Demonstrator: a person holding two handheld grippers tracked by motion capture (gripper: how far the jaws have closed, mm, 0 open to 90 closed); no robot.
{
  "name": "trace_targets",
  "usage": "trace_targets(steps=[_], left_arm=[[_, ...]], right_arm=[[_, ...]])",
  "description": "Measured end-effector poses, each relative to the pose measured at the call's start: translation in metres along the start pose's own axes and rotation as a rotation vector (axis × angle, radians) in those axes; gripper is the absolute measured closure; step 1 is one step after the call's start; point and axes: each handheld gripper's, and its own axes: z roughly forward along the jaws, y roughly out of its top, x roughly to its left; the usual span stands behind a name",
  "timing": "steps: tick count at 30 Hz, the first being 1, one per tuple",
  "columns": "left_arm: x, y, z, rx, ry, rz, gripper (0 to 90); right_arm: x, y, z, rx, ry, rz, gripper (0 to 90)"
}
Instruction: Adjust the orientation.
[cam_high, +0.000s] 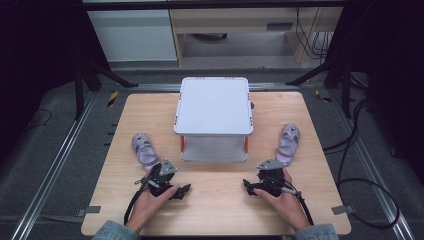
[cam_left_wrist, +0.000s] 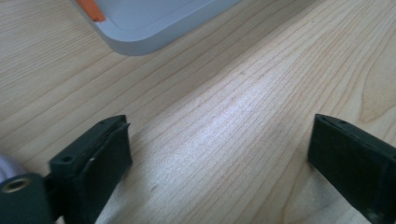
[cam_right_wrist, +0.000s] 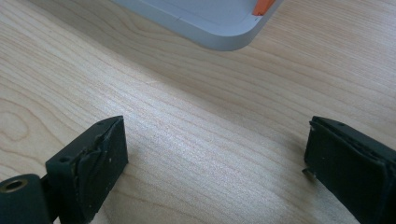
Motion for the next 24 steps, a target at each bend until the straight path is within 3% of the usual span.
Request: trace_targets(steps=[1, 6, 8, 10, 12, 14, 15, 16, 20, 24], left_arm=[[0.001, 0.0, -0.003, -0.011, -0.001, -0.018, 7.7], [0.002, 0.008, -0.024, -0.066, 0.01, -0.033, 11.1], [0.002, 0.014, -0.033, -0.081, 0.019, -0.02, 13.2], [0.005, 0.019, -0.044, -0.102, 0.054, -0.008, 18.1], [0.015, 0.024, -0.058, -0.139, 0.055, -0.05, 20.7], [0.018, 0.026, -0.062, -0.136, 0.063, -0.045, 22.3], [0.024, 0.03, -0.07, -0.133, 0.1, -0.031, 23.2], [0.024, 0.03, -0.07, -0.133, 0.1, -0.031, 23.8], [0.044, 0.039, -0.087, -0.146, 0.16, -0.041, 28.8], [0.058, 0.044, -0.095, -0.161, 0.194, -0.055, 33.6]], right_arm=[[0.0, 0.0, 0.0, 0.0, 0.0, 0.0, 6.2], [0.0, 0.0, 0.0, 0.001, 0.002, -0.002, 6.3], [0.0, 0.0, 0.0, 0.001, 0.001, -0.002, 6.2], [0.0, 0.0, 0.0, 0.0, 0.004, -0.004, 6.6], [0.001, 0.0, 0.0, 0.001, 0.0, -0.004, 6.7], [0.0, 0.0, 0.0, 0.001, 0.002, -0.005, 6.5], [0.0, 0.0, 0.0, 0.001, 0.003, -0.005, 6.6], [0.0, 0.0, 0.0, 0.001, 0.003, -0.005, 6.6], [0.0, 0.0, 0.0, 0.001, 0.003, -0.005, 6.6], [0.0, 0.0, 0.0, 0.001, 0.003, -0.005, 6.6]])
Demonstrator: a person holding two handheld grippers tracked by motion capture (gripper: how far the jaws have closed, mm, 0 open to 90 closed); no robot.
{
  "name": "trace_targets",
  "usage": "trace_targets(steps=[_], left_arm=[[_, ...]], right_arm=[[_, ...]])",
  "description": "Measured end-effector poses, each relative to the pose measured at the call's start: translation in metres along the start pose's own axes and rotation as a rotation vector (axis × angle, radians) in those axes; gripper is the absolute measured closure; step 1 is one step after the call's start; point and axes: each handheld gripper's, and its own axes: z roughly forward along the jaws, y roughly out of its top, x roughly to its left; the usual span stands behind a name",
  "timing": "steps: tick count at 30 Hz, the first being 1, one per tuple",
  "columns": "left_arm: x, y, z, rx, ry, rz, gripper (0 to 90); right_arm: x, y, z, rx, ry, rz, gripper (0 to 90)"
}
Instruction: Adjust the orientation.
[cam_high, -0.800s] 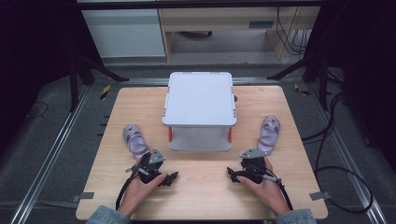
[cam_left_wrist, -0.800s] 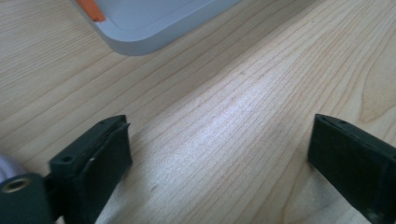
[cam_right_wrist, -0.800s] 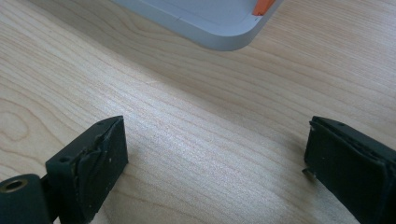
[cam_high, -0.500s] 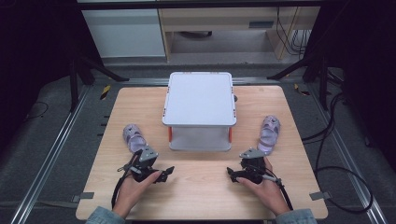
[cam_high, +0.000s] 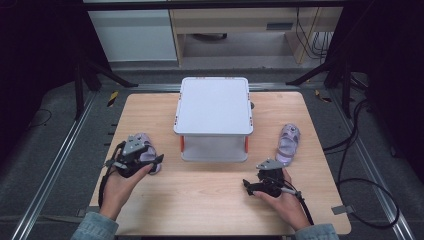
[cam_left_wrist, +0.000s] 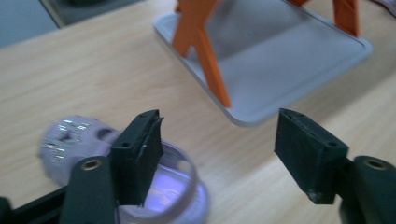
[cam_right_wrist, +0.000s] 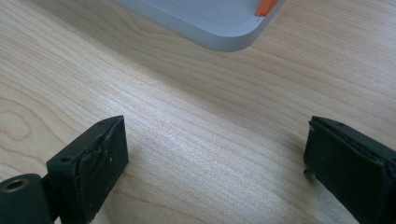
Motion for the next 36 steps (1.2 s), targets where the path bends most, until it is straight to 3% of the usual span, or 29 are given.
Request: trace_targets(steps=[6, 12, 15, 19, 27, 31, 34, 36], left_arm=[[0.029, 0.002, 0.001, -0.001, 0.056, -0.061, 44.1], [0.055, -0.013, 0.006, 0.018, 0.101, -0.12, 53.4], [0.055, -0.019, 0.011, 0.033, 0.086, -0.126, 54.0], [0.053, -0.036, 0.022, 0.07, 0.097, -0.132, 53.1], [0.056, -0.045, 0.038, 0.102, 0.086, -0.173, 51.7], [0.059, -0.046, 0.044, 0.121, 0.066, -0.183, 58.1], [0.058, -0.045, 0.044, 0.1, 0.057, -0.181, 70.4], [0.058, -0.045, 0.043, 0.102, 0.064, -0.184, 72.3]], right_arm=[[0.0, 0.0, 0.0, -0.001, 0.0, 0.0, 6.6], [0.0, 0.0, 0.0, -0.001, 0.002, -0.001, 6.7], [0.0, 0.0, 0.0, -0.001, 0.002, -0.001, 6.7], [0.0, 0.0, 0.0, -0.002, 0.003, -0.002, 6.9], [0.0, 0.0, 0.0, -0.002, 0.003, -0.002, 7.0], [0.0, 0.0, 0.0, -0.003, 0.003, -0.003, 7.1], [0.0, 0.0, 0.0, -0.003, 0.003, -0.003, 7.1], [0.0, 0.0, 0.0, -0.002, 0.004, -0.003, 7.1]])
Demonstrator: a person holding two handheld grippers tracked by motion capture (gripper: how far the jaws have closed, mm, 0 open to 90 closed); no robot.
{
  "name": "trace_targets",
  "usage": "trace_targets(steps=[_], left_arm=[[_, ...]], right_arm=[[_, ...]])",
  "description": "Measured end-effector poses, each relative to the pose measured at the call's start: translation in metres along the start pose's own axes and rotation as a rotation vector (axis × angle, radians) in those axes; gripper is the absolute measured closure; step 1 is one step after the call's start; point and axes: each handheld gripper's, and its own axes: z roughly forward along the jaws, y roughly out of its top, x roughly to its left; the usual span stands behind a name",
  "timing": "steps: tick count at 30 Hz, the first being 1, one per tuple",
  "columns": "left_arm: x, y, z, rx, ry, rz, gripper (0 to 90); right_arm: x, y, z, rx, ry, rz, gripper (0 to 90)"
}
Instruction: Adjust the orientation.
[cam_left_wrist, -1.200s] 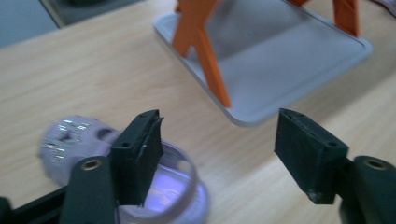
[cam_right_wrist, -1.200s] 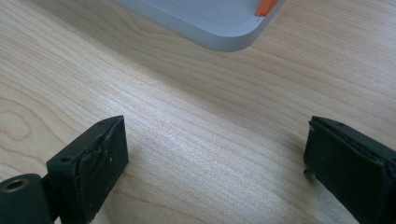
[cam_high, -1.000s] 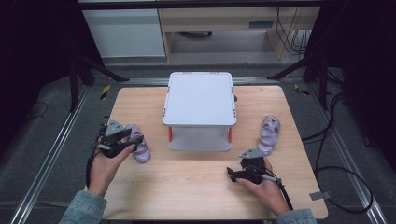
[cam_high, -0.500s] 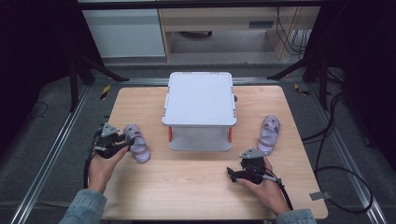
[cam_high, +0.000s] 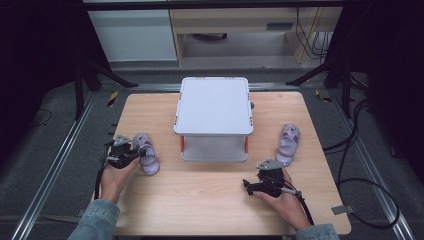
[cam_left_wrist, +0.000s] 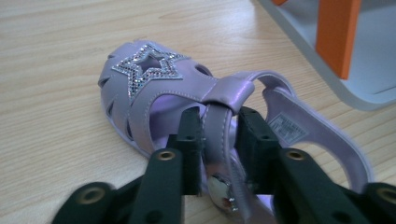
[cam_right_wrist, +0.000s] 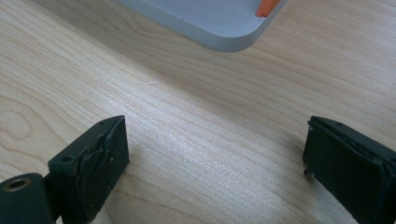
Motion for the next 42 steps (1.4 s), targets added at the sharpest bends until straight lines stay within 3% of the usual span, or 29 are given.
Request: trace_targets(steps=[3, 9, 13, 17, 18, 19, 20, 21, 23, 25, 26, 27, 29, 37, 42], left_arm=[[0.0, 0.0, -0.003, -0.013, 0.012, -0.01, 74.6], [-0.009, 0.002, -0.018, -0.055, 0.024, 0.01, 76.9], [-0.026, -0.003, -0.034, -0.111, -0.007, 0.024, 77.2], [-0.041, -0.006, -0.041, -0.13, -0.049, 0.028, 77.2], [-0.052, -0.008, -0.045, -0.14, -0.079, 0.029, 77.2], [-0.052, -0.008, -0.045, -0.14, -0.079, 0.029, 77.2], [-0.064, -0.01, -0.047, -0.143, -0.108, 0.041, 77.3], [-0.064, -0.01, -0.047, -0.143, -0.108, 0.041, 77.3], [-0.084, -0.012, -0.045, -0.14, -0.148, 0.066, 77.3], [-0.091, -0.012, -0.044, -0.14, -0.158, 0.074, 77.4], [-0.104, -0.014, -0.042, -0.138, -0.174, 0.09, 77.4], [-0.104, -0.014, -0.042, -0.138, -0.174, 0.09, 77.4], [-0.121, -0.015, -0.038, -0.128, -0.196, 0.109, 77.4], [-0.148, -0.021, -0.026, -0.11, -0.238, 0.13, 77.4], [-0.159, -0.027, -0.023, -0.097, -0.239, 0.146, 76.5]], right_arm=[[0.0, 0.0, 0.0, 0.0, 0.0, 0.0, 7.1], [0.0, 0.0, 0.0, 0.0, 0.002, -0.001, 7.1], [0.0, 0.0, 0.0, 0.0, 0.002, -0.002, 7.1], [0.0, 0.0, 0.0, 0.0, 0.002, -0.001, 7.1], [0.0, 0.0, 0.0, 0.0, 0.002, -0.002, 7.1], [0.0, 0.0, 0.0, 0.0, 0.002, -0.002, 7.1], [0.0, 0.0, 0.0, 0.0, 0.002, -0.002, 7.1], [0.0, 0.0, 0.0, 0.0, 0.002, -0.002, 7.1], [0.0, 0.0, 0.0, 0.0, 0.002, -0.002, 7.1], [0.0, 0.0, 0.0, 0.0, 0.002, -0.002, 7.1], [0.0, 0.0, 0.0, 0.0, 0.002, -0.002, 7.1], [0.0, 0.0, 0.0, 0.0, 0.002, -0.002, 7.1], [0.0, 0.0, 0.0, 0.0, 0.003, -0.003, 7.1], [0.0, 0.0, 0.0, 0.0, 0.004, -0.004, 7.1], [0.0, 0.0, 0.0, 0.0, 0.004, -0.004, 7.1]])
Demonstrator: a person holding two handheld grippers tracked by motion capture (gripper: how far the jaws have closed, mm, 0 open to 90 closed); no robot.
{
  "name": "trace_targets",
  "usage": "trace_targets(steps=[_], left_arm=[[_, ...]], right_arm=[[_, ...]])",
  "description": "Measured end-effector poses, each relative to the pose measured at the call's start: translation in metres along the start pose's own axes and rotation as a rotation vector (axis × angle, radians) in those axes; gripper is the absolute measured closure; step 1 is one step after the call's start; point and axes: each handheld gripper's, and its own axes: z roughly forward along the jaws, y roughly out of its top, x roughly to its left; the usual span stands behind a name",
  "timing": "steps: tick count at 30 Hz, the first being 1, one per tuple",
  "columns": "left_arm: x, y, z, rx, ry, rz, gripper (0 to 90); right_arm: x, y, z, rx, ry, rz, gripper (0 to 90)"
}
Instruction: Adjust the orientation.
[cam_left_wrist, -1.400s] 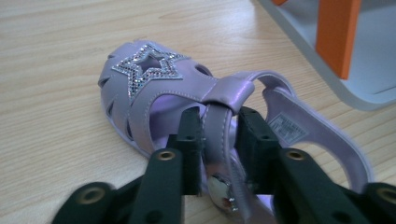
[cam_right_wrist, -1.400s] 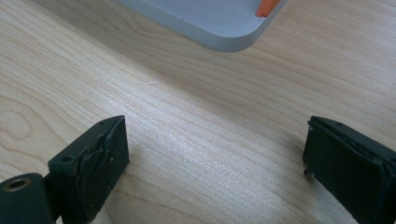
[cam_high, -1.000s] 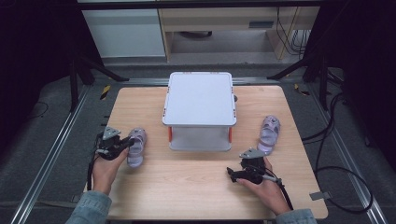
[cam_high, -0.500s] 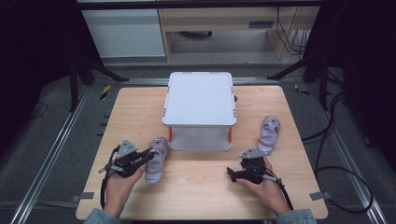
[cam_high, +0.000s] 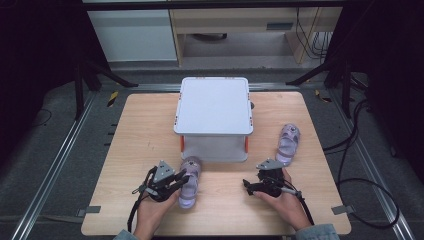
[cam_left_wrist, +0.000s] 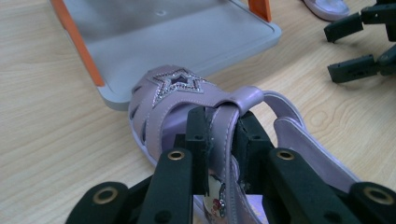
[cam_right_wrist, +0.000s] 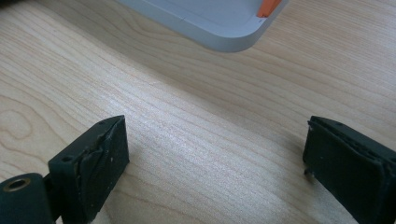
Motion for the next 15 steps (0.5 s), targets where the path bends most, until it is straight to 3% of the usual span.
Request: trace_targets(steps=[9, 15], left_arm=[[-0.003, -0.011, -0.007, 0.002, -0.019, -0.043, 76.7], [-0.01, -0.016, -0.008, 0.015, -0.019, -0.029, 75.9]], right_arm=[[0.0, 0.0, 0.0, 0.0, 0.001, 0.002, 7.1], [0.0, 0.0, 0.0, 0.0, 0.001, 0.002, 7.1]])
